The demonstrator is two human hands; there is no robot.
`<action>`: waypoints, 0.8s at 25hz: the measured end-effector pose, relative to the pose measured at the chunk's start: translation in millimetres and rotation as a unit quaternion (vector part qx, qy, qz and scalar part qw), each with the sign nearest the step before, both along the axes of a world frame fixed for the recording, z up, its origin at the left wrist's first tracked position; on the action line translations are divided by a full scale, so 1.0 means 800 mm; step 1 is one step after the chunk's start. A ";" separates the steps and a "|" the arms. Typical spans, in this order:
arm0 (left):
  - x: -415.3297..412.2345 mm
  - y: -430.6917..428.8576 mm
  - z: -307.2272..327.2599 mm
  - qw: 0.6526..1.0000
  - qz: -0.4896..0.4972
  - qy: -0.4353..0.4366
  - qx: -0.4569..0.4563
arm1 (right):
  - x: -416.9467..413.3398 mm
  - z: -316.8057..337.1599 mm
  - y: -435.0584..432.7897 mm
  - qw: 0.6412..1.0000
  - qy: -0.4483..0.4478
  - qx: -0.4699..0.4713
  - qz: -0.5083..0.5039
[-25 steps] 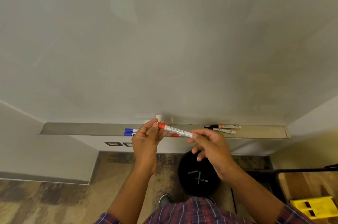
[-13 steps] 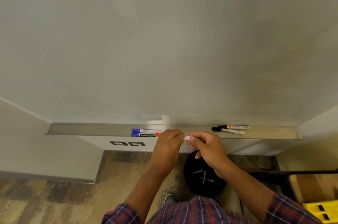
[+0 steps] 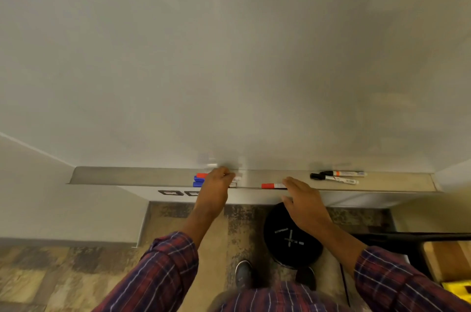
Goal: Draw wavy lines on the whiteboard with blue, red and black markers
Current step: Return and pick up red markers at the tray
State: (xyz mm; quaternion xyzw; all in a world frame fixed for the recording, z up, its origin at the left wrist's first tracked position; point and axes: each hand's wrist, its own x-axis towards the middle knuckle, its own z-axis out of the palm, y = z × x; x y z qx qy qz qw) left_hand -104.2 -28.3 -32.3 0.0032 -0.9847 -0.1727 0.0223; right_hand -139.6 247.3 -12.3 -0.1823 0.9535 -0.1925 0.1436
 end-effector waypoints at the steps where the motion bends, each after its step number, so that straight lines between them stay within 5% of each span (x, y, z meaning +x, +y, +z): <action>1: -0.003 -0.006 -0.004 1.000 0.013 -0.014 0.010 | 0.000 -0.005 0.000 1.000 0.012 0.024 0.015; 8: -0.018 -0.016 -0.035 0.996 0.041 -0.058 0.061 | 0.001 -0.032 -0.002 0.980 0.000 0.176 0.092; 20: -0.005 -0.008 -0.044 0.998 0.023 -0.059 -0.026 | -0.012 -0.036 -0.017 0.978 0.043 0.192 0.070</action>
